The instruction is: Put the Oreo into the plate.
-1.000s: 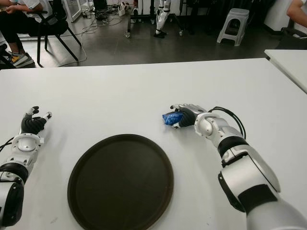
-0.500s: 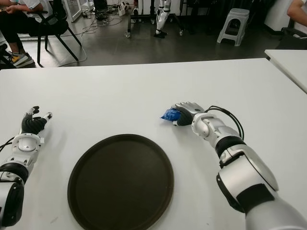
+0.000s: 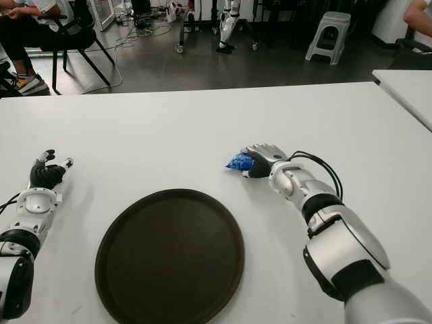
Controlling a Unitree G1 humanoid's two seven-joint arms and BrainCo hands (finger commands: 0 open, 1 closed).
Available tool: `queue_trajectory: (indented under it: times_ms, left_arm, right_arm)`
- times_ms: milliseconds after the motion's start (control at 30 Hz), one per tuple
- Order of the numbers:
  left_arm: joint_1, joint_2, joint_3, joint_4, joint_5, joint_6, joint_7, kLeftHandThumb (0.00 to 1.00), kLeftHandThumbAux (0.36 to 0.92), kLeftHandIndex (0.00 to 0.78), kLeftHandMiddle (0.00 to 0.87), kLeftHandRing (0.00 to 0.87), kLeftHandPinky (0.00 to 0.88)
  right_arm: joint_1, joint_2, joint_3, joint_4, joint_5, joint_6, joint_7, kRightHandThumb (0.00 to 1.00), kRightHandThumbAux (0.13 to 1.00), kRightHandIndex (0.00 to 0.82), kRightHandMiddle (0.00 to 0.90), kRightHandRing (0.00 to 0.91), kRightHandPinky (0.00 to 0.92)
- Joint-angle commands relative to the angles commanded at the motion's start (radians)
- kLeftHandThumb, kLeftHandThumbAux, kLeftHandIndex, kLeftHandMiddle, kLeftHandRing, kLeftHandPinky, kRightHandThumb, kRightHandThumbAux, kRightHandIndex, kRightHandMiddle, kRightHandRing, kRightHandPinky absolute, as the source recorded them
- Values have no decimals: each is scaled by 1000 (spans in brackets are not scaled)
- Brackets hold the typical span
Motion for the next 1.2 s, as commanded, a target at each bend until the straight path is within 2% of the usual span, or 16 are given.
queue_trajectory:
  times_ms: [500,733,967,1200]
  left_arm:
    - [3,0,1,0,2,-9,6,392,552,0,135,151,143]
    - [1,-2,-2,1,5,-4,8,365,557,0,128,139,114]
    - [0,-2,-8,2,9,0,15,360,559,0,119,145,143]
    - [-2,-5,1,3,0,1,7,382,563,0,116,140,131]
  right_arm:
    - [-2,1,-13,-3,10,-3,26,696,718,437,791,791,778]
    - [-12,1,-15,-6,11,-2,21,699,718,437,797,797,789]
    - [-27,24,-51,-42,43,-9,-14,701,718,438,808,811,803]
    - [6,29,-117,-77,98,-65,-79,704,717,440,820,820,807]
